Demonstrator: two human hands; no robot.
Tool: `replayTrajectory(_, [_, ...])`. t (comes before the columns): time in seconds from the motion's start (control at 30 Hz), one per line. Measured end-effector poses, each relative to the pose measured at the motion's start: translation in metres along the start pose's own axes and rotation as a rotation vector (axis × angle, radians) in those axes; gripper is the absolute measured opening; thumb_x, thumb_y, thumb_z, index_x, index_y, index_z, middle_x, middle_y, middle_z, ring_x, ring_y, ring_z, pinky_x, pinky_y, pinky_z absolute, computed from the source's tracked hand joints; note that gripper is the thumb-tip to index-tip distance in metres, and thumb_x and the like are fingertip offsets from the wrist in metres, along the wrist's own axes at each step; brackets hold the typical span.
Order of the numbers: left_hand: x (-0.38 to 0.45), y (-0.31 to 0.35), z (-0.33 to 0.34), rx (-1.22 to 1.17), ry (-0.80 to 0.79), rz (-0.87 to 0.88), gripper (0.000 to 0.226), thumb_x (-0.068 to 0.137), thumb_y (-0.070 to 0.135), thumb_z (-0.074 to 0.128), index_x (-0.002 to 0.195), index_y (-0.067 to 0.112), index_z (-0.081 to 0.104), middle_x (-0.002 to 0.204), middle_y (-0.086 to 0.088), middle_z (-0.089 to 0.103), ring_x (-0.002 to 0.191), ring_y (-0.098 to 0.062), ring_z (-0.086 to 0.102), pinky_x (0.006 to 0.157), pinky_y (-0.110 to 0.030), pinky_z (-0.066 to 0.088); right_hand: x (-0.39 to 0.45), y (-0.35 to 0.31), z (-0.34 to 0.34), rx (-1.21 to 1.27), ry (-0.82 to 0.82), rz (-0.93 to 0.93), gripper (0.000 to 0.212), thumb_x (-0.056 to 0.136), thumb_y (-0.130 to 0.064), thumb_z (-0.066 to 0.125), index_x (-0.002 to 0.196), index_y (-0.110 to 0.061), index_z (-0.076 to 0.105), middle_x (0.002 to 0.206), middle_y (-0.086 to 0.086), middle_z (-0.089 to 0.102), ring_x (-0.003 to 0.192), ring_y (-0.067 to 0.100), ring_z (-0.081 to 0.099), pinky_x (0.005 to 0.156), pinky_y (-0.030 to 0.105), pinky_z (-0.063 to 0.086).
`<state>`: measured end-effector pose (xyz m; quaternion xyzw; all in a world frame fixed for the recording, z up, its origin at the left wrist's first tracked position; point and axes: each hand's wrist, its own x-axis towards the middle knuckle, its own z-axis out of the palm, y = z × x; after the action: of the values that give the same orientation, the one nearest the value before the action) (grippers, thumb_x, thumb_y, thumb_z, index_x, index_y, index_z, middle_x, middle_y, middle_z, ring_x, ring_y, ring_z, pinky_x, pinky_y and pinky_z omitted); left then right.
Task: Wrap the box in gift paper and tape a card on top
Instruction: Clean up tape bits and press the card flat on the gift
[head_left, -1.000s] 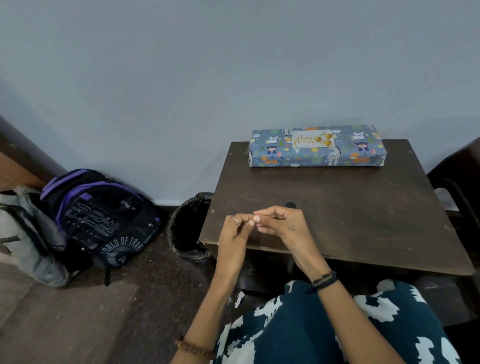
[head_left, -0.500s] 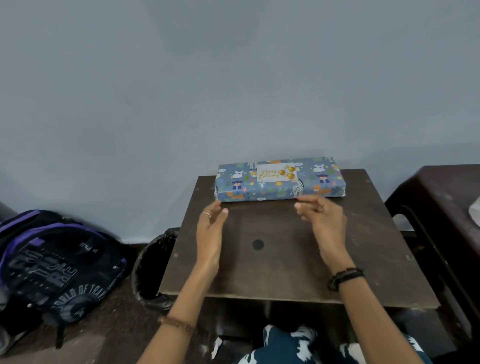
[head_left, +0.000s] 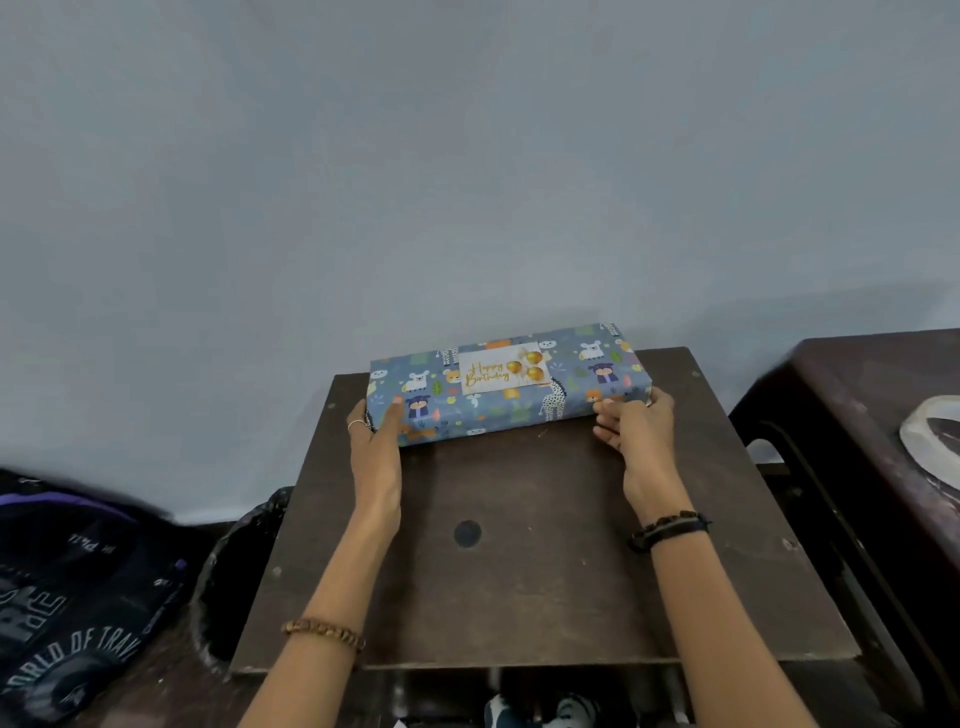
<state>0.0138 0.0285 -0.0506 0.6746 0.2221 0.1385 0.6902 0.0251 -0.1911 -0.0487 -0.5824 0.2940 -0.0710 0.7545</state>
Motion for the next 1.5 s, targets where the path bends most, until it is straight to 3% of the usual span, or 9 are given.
replayTrajectory(0.3, [-0.066, 0.0, -0.039, 0.067, 0.035, 0.04, 0.044, 0.091, 0.025, 0.059, 0.13, 0.015, 0.041, 0.113, 0.002, 0.054, 0.105, -0.014, 0.052, 0.086, -0.025, 0.038, -0.086, 0.023, -0.028, -0.046, 0.011, -0.034, 0.069, 0.087, -0.001, 0.055, 0.143, -0.018, 0.018, 0.103, 0.009, 0.061, 0.076, 0.013, 0.06, 0.065, 0.022, 0.05])
replayTrajectory(0.53, [-0.103, -0.016, -0.072, 0.222, 0.064, 0.049, 0.041, 0.092, 0.025, 0.057, 0.129, 0.017, 0.043, 0.094, 0.015, 0.054, 0.112, -0.023, 0.051, 0.108, -0.049, 0.031, -0.148, 0.036, -0.054, -0.143, 0.033, -0.085, 0.081, 0.088, -0.003, 0.055, 0.149, -0.015, 0.004, 0.089, 0.002, 0.062, 0.081, 0.015, 0.06, 0.079, 0.033, 0.051])
replayTrajectory(0.6, [-0.108, -0.013, -0.074, 0.306, 0.074, 0.046, 0.046, 0.092, 0.027, 0.056, 0.134, 0.014, 0.041, 0.108, 0.009, 0.057, 0.119, -0.026, 0.047, 0.113, -0.051, 0.018, -0.163, 0.037, -0.055, -0.171, 0.049, -0.164, 0.076, 0.089, -0.005, 0.055, 0.149, -0.011, 0.009, 0.094, -0.001, 0.063, 0.086, 0.01, 0.059, 0.086, 0.034, 0.048])
replayTrajectory(0.7, [-0.107, -0.011, -0.073, 0.505, 0.121, 0.135, 0.058, 0.091, 0.028, 0.056, 0.142, 0.01, 0.033, 0.146, -0.007, 0.037, 0.138, -0.025, 0.027, 0.116, -0.046, 0.0, -0.175, 0.034, -0.05, -0.193, 0.047, -0.322, 0.058, 0.091, -0.007, 0.055, 0.142, -0.006, 0.026, 0.08, -0.023, 0.055, 0.07, -0.013, 0.054, 0.063, 0.006, 0.039])
replayTrajectory(0.87, [-0.103, 0.001, -0.042, 0.67, -0.011, 0.504, 0.043, 0.095, 0.025, 0.049, 0.136, 0.015, 0.042, 0.147, -0.003, 0.035, 0.144, -0.017, 0.012, 0.114, -0.033, -0.01, -0.15, 0.013, -0.03, -0.169, 0.019, -0.46, 0.066, 0.088, -0.005, 0.059, 0.143, -0.017, 0.024, 0.069, -0.002, 0.059, 0.063, -0.006, 0.054, 0.067, 0.002, 0.04])
replayTrajectory(1.0, [-0.087, 0.015, 0.01, 0.734, -0.271, 0.709, 0.026, 0.097, 0.021, 0.047, 0.119, 0.017, 0.06, 0.128, 0.002, 0.057, 0.138, -0.013, 0.028, 0.114, -0.028, -0.002, -0.11, -0.01, -0.01, -0.224, 0.008, -0.499, 0.066, 0.084, -0.004, 0.065, 0.137, -0.019, 0.03, 0.067, -0.006, 0.061, 0.067, -0.003, 0.056, 0.064, 0.001, 0.038])
replayTrajectory(1.07, [-0.076, 0.026, 0.038, 0.807, -0.396, 0.793, 0.023, 0.095, 0.018, 0.049, 0.111, 0.016, 0.066, 0.114, 0.002, 0.065, 0.123, -0.014, 0.048, 0.112, -0.032, 0.02, -0.092, -0.021, -0.002, -0.283, 0.011, -0.509, 0.065, 0.081, -0.006, 0.068, 0.133, -0.02, 0.033, 0.069, -0.008, 0.062, 0.071, -0.004, 0.055, 0.061, 0.004, 0.038])
replayTrajectory(1.17, [-0.046, 0.037, 0.08, 0.918, -0.537, 0.808, 0.019, 0.092, 0.02, 0.052, 0.1, 0.017, 0.069, 0.099, 0.002, 0.068, 0.094, -0.016, 0.061, 0.083, -0.033, 0.047, -0.062, -0.028, 0.002, -0.407, 0.006, -0.475, 0.064, 0.08, -0.005, 0.065, 0.132, -0.021, 0.032, 0.069, -0.009, 0.061, 0.068, 0.001, 0.053, 0.052, 0.012, 0.036])
replayTrajectory(1.5, [0.039, 0.021, 0.169, 1.144, -0.695, 0.679, 0.026, 0.087, 0.024, 0.063, 0.108, 0.012, 0.069, 0.11, -0.007, 0.067, 0.103, -0.022, 0.059, 0.084, -0.031, 0.044, -0.011, -0.024, -0.001, -0.741, 0.013, -0.34, 0.061, 0.084, -0.017, 0.064, 0.133, -0.018, 0.028, 0.101, 0.009, 0.067, 0.095, 0.028, 0.062, 0.073, 0.03, 0.043])
